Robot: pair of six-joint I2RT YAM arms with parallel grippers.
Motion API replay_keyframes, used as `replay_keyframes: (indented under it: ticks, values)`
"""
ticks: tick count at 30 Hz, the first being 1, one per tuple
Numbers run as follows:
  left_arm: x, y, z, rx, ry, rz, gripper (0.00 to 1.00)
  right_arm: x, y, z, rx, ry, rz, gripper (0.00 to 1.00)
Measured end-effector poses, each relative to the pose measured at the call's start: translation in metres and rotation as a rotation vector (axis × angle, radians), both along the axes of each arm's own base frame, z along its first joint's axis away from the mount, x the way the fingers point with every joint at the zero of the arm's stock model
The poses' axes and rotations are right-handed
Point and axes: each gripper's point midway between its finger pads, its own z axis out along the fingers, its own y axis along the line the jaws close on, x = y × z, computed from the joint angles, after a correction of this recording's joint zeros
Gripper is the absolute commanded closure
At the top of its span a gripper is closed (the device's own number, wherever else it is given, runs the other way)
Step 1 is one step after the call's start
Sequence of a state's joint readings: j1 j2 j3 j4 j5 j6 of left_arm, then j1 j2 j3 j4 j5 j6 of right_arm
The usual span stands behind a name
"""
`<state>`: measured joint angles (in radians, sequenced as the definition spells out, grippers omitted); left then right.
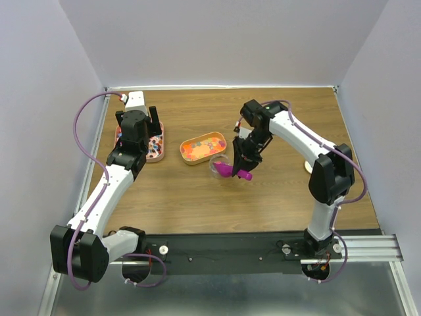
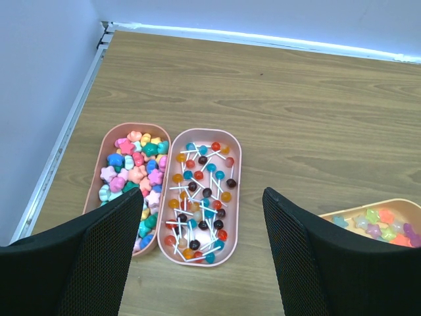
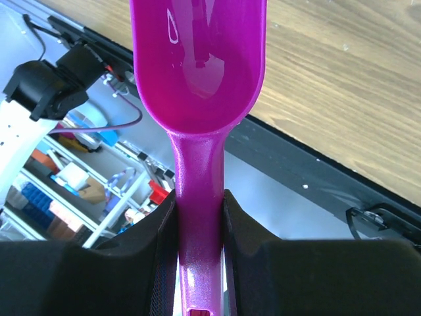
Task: Pack the candies
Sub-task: Place the fake candies in the packing bottle.
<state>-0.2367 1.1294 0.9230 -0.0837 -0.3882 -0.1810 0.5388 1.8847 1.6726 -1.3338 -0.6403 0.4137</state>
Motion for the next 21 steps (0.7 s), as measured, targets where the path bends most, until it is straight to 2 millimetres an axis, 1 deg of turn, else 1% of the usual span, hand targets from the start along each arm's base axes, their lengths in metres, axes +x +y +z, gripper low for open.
replay_keyframes:
  ticks: [7, 21]
  values:
    - [0.0, 0.0, 0.0, 0.0, 0.0, 0.0, 0.19, -0.007, -0.004, 0.007, 0.029, 0.021, -0.019, 0.99]
    - [0.0, 0.0, -0.001, 0.0, 0.001, 0.0, 0.19, -0.011, -0.004, 0.008, 0.042, 0.043, -0.021, 0.99]
